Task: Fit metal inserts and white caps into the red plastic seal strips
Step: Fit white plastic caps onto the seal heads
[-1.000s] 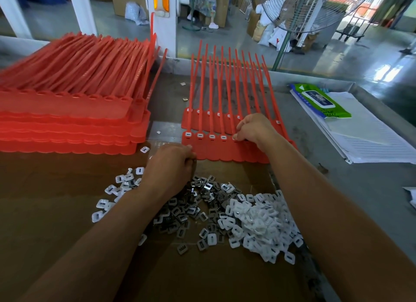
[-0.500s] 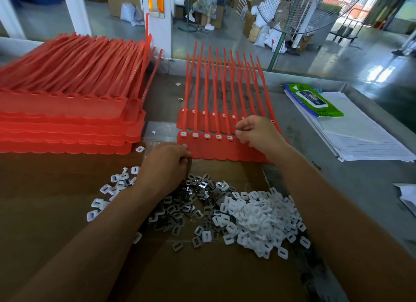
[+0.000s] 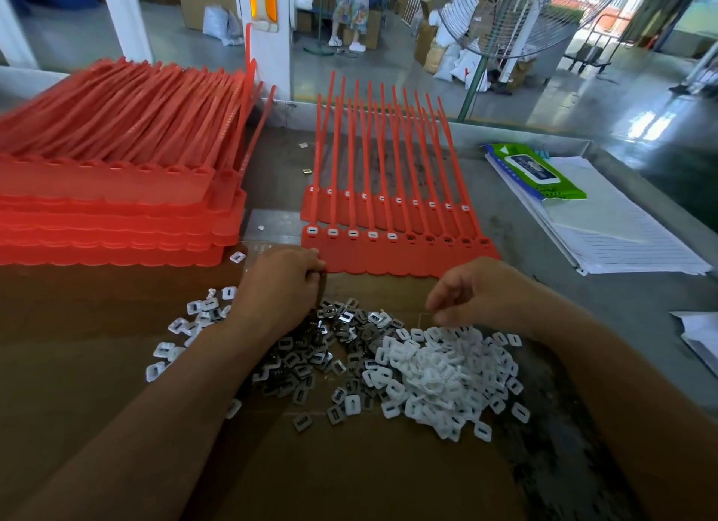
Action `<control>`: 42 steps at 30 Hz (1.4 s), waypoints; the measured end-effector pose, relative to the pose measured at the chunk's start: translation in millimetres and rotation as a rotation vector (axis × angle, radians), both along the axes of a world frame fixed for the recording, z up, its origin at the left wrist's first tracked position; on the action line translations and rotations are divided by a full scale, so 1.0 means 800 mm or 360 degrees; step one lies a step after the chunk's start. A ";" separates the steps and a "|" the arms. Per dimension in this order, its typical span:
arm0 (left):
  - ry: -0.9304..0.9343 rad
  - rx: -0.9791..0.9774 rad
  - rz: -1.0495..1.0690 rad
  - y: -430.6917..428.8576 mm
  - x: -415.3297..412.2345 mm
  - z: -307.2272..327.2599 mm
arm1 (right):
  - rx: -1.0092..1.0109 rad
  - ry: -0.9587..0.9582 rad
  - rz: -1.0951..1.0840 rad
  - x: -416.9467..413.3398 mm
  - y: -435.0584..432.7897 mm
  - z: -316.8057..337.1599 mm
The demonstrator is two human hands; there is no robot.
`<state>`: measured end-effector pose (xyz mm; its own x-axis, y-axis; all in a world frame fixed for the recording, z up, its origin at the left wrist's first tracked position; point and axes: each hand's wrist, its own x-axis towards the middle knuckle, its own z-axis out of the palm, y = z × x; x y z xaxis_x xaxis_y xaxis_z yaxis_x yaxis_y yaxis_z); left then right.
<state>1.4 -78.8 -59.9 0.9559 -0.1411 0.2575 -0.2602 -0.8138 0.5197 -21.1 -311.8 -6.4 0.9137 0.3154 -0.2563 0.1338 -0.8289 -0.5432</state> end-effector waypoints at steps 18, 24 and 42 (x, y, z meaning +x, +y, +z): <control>0.0020 0.0008 0.0013 0.000 0.001 0.000 | 0.0468 0.0123 -0.0217 -0.005 0.006 -0.001; 0.0035 0.0010 0.0009 0.001 0.001 0.001 | 0.0705 0.0187 -0.0370 0.002 0.004 -0.001; 0.0051 -0.0025 -0.0003 -0.001 0.001 0.004 | 0.0249 -0.0569 -0.0630 0.098 0.019 -0.028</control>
<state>2.3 -79.2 -56.9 0.9634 -0.1392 0.2290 -0.2448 -0.8050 0.5404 57.1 -296.6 -29.0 0.9916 -0.0603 0.1141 0.0273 -0.7663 -0.6419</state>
